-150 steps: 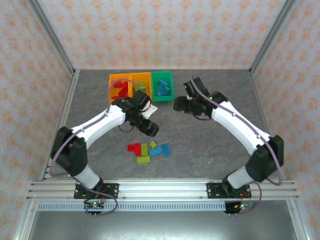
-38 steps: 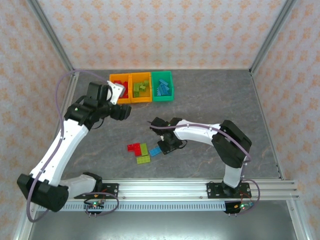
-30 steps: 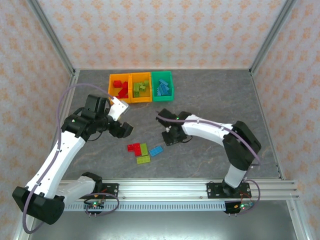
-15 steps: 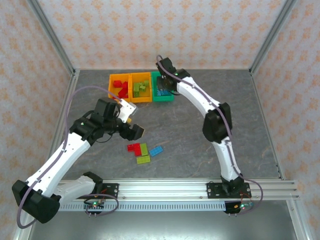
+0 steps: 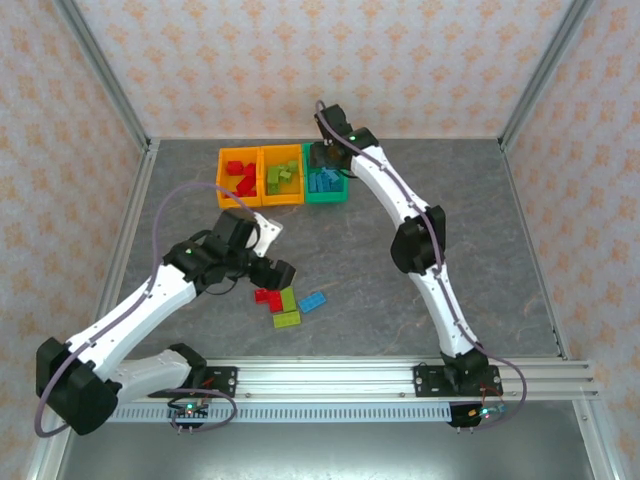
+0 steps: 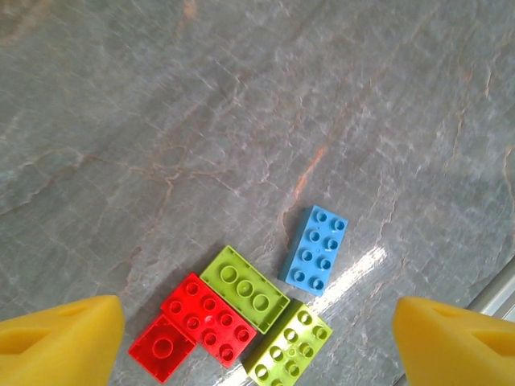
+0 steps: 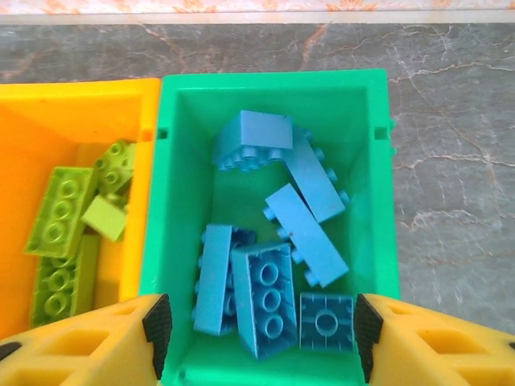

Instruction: Sort the legos into containers by color

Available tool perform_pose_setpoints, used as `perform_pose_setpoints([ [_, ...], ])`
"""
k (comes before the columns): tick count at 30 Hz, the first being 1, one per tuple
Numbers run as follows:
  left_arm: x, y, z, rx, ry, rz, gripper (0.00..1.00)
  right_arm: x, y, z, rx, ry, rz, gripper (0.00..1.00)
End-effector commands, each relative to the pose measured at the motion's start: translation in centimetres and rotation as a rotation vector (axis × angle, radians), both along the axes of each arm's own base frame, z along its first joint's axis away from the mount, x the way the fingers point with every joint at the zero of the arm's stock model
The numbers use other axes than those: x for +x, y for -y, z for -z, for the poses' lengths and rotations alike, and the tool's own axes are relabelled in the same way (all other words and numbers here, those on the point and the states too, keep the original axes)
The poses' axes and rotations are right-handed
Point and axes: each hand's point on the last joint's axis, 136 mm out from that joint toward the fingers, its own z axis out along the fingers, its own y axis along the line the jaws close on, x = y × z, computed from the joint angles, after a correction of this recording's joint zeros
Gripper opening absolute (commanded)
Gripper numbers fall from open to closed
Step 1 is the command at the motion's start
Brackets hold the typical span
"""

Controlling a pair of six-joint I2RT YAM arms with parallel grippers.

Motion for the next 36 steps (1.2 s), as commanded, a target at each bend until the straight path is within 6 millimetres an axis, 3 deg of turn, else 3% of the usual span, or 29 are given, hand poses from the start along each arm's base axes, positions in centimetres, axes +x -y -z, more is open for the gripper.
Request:
perform_pose_setpoints([
  [1,-0.6,1.4,1.4,0.054,-0.024,0.1,0.87,-4.9,2.7,-8.3,0.027,0.039,0.015,0.63],
  [6,-0.9,4.3,4.3,0.158,-0.073,0.191,0.85,-10.6,7.2,-9.6,0.074,0.133,0.096,0.71],
  [11,-0.6,6.5,8.0,0.328,-0.121,0.25,0.82,-16.4,12.5,-7.9,-0.006,0.089,0.194,0.8],
  [17,-0.7,6.7,11.3,0.47,-0.188,0.3,0.76,-21.1,16.2,-6.1,-0.02,0.065,0.276,0.84],
  [24,-1.2,7.0,13.5,0.497,-0.233,0.332,0.64,-22.8,17.5,-5.2,-0.05,0.029,0.297,0.84],
  [30,-0.9,7.3,14.0,0.5,-0.24,0.319,0.32,-23.6,17.7,-4.9,-0.04,0.013,0.298,0.84],
  [33,-0.5,7.5,13.5,0.495,-0.22,0.311,0.27,-24.3,16.8,-4.4,0.0,-0.024,0.259,0.84],
  [36,0.4,7.7,12.1,0.468,-0.198,0.279,0.27,-25.6,14.1,-3.9,0.127,-0.081,0.146,0.83],
])
